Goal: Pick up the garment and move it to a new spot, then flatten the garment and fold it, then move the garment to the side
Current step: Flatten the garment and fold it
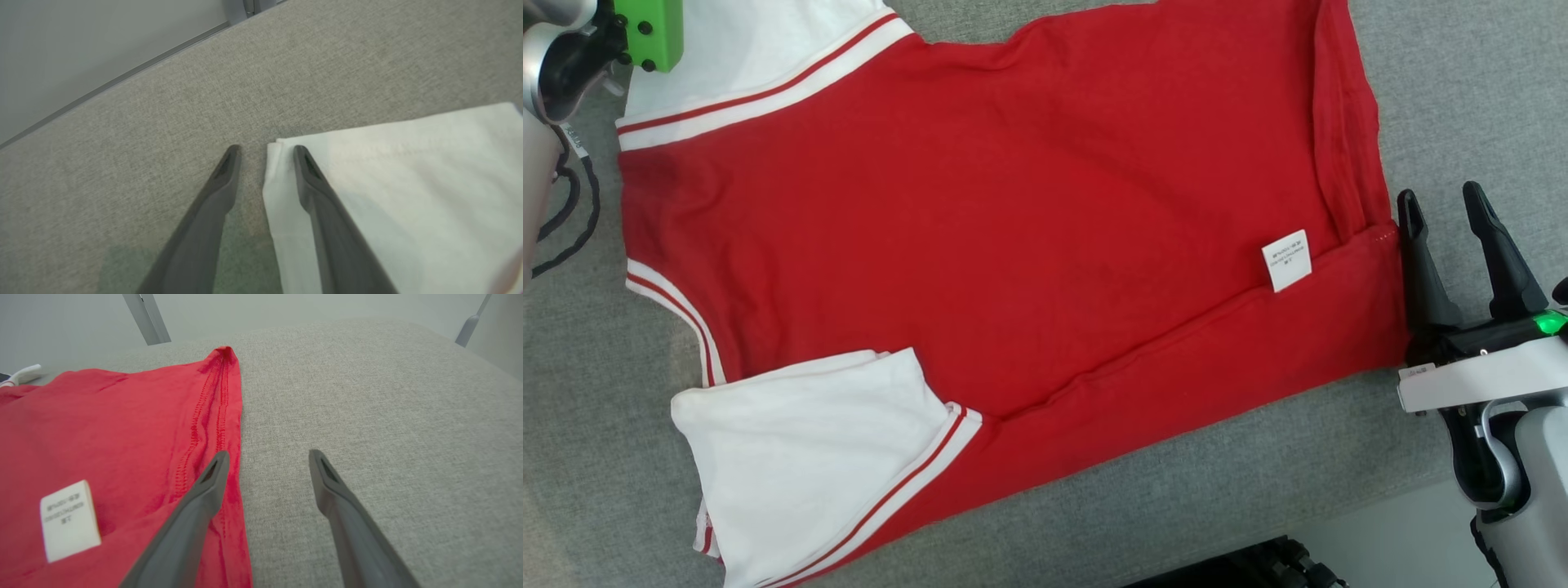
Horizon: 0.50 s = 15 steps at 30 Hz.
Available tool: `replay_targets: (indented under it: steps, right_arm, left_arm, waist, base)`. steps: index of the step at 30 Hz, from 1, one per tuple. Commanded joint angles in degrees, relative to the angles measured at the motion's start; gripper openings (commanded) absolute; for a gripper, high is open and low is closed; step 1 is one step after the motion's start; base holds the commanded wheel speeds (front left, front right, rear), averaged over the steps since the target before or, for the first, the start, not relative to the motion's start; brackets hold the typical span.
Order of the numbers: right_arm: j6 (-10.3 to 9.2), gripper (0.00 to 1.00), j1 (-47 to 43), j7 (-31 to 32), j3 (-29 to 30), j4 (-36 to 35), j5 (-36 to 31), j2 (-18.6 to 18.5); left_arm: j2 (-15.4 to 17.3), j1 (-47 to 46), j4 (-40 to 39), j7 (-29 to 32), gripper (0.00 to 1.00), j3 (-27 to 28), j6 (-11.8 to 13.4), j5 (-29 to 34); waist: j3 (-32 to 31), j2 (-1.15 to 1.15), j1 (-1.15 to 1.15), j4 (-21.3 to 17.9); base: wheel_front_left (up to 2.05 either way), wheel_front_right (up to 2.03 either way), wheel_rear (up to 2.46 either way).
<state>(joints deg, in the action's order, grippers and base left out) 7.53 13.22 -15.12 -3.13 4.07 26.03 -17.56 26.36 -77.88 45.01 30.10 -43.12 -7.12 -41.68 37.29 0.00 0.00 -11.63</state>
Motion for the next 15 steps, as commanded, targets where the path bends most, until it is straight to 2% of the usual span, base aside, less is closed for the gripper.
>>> replay_targets:
  steps: [1,2,10,15]
  right_arm:
    - [-0.08,1.0,0.71,0.01,-0.03,0.01,-0.4,0.17]
    - [-0.08,1.0,0.77,0.01,-0.03,0.05,-0.45,0.17]
    - [-0.08,1.0,2.6,0.01,-1.03,-2.58,-0.04,-0.65]
    - [-0.08,1.0,7.17,0.02,-4.24,-0.45,3.42,-2.22]
  left_arm:
    - [0.6,-0.32,0.92,-0.05,0.09,-0.52,-0.24,0.51]
    - [0.67,-0.35,1.08,-0.13,0.0,-0.61,-0.21,0.27]
    - [1.22,-0.54,0.64,-1.92,0.0,-1.74,-0.4,-1.87]
    - [1.44,0.94,-2.15,-4.1,0.0,-3.68,-0.4,-3.71]
  waist:
    - [0.01,0.0,0.0,-0.15]
    - [0.01,0.0,0.0,-0.22]
    - [-0.98,0.0,0.0,-0.21]
    - [-3.49,0.0,0.0,0.93]
  base:
    - [0.0,0.0,0.0]
    - [0.0,0.0,0.0]
    - [0.0,0.0,0.0]
    - [0.0,0.0,0.0]
